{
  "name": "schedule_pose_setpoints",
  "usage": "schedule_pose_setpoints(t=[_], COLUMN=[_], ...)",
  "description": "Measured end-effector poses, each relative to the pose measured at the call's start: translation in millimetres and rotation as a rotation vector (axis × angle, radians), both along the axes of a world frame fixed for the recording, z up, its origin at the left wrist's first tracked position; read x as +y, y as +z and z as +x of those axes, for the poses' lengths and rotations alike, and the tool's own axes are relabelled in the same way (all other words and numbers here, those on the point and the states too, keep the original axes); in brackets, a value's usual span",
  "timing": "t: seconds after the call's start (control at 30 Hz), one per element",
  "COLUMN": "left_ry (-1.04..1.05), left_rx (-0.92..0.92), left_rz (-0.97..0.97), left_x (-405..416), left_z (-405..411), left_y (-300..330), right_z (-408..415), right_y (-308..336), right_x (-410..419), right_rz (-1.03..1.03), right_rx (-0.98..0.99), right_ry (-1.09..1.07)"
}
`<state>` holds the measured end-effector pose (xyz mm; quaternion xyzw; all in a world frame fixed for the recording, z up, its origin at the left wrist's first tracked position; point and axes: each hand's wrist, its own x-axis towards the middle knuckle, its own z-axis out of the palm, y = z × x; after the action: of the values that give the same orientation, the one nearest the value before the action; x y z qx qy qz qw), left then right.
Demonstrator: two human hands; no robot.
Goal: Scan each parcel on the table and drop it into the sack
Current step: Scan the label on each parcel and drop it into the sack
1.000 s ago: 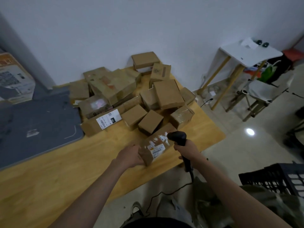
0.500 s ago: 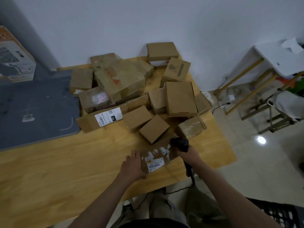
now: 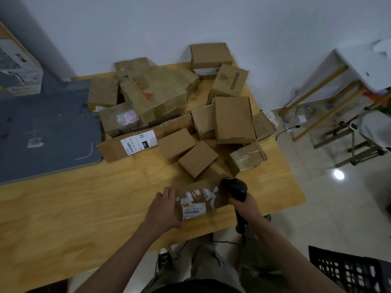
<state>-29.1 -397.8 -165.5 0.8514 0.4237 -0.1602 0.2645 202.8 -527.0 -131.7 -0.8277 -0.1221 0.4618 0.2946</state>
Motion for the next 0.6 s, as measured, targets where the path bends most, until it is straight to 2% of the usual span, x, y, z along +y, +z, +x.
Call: schedule_pose_setpoints(t=[0.2,0.43,0.6], left_ry=[0.042,0.111,0.173], left_rx=[-0.241,-0.464,-0.629], left_rz=[-0.002,0.201,0.236], left_x=[12,41,55], left_z=[-49,-101,-129], left_y=[43,119,159], right_z=[-31,-76,-102], right_y=[30,93,138], right_x=[-7,30,50], right_rz=[0.198,0.55,0.601], right_rx=[0.067,0.207,0.194], right_ry=[-0.149,-0.274,-0.246])
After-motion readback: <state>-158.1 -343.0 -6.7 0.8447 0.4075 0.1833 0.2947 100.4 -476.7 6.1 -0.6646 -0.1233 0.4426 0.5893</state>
